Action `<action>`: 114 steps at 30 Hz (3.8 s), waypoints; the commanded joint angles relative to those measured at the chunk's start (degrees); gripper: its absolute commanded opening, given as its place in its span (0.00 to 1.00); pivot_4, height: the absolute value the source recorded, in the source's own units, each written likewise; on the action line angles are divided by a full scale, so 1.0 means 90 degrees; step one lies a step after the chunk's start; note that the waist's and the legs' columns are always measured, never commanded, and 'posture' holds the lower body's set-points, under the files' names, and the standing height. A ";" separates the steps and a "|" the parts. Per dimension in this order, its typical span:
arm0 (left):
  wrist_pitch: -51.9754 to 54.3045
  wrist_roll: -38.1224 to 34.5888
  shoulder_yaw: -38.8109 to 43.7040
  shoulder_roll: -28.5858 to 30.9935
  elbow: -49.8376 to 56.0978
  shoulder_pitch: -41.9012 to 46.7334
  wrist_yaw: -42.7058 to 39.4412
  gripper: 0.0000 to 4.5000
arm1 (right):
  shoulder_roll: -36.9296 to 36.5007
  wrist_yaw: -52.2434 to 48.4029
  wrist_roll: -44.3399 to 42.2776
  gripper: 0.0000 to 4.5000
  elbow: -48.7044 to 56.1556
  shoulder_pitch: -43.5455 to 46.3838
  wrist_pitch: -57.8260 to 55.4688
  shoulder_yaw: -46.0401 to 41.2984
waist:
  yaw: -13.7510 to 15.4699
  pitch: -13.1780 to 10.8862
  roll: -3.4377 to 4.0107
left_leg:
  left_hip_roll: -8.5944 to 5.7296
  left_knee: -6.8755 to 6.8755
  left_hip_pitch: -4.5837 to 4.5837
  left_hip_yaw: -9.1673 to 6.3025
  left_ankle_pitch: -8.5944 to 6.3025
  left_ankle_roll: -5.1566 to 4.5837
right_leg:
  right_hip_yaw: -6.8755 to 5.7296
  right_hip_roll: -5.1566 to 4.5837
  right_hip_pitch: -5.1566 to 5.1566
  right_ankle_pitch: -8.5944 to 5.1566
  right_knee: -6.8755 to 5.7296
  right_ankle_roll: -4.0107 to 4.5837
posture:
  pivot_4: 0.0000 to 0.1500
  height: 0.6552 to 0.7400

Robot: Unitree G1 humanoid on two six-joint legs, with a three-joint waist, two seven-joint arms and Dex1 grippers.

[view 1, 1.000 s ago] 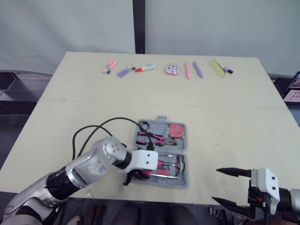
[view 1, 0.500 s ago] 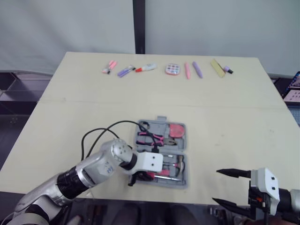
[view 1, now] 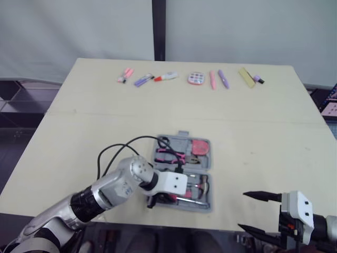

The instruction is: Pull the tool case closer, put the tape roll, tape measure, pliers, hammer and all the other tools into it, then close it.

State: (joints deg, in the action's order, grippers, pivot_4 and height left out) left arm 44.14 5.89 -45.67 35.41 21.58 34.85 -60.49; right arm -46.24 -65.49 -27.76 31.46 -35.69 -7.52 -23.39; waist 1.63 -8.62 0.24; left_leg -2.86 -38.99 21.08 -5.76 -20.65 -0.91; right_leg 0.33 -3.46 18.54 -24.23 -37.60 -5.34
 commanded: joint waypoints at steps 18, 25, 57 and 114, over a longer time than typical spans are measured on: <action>0.0364 0.0164 -0.0140 -0.0160 -0.0007 -0.0057 -0.0003 0.35 | 0.0049 0.0065 -0.0062 1.00 0.0209 -0.0098 0.0041 -0.0182 | -0.0006 0.0000 0.0001 | 0.0000 -0.0002 -0.0002 -0.0001 -0.0001 -0.0001 | 0.0000 0.0001 -0.0001 0.0000 -0.0003 0.0000 | 1.00 0.92; 0.1380 -0.0679 0.0607 -0.0205 0.0508 0.0056 -0.0289 0.96 | 0.0039 0.0056 -0.0053 1.00 0.0143 0.0006 0.0045 -0.0111 | -0.0006 0.0001 0.0002 | -0.0001 -0.0005 -0.0001 -0.0002 -0.0001 -0.0001 | 0.0001 -0.0001 -0.0002 0.0000 -0.0003 0.0000 | 1.00 0.92; -0.5351 -0.1518 0.2999 -0.0456 -0.1807 -0.2859 -0.0142 0.02 | 0.0037 0.0141 -0.0120 1.00 0.0194 0.0306 -0.0135 -0.0184 | -0.0022 0.0003 0.0008 | 0.0000 0.0001 -0.0006 -0.0003 -0.0002 0.0001 | -0.0005 -0.0004 0.0000 0.0000 0.0004 0.0000 | 1.00 0.92; -0.5035 -0.0836 0.2459 -0.0418 -0.3022 -0.3199 0.0140 0.02 | 0.0089 0.0155 -0.0167 1.00 0.0411 0.0014 -0.0239 -0.0414 | -0.0034 0.0053 0.0056 | 0.0004 0.0064 -0.0109 0.0005 -0.0002 0.0000 | -0.0001 -0.0006 -0.0108 0.0000 0.0078 -0.0001 | 1.00 0.92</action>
State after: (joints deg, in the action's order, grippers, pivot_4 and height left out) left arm -3.61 -5.54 -21.85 30.17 -1.37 7.65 -59.46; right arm -45.45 -64.19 -28.28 33.58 -35.33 -9.94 -25.27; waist 1.32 -8.14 0.75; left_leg -2.83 -38.40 20.10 -5.71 -20.67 -0.91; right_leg 0.32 -3.52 17.56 -24.24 -36.87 -5.35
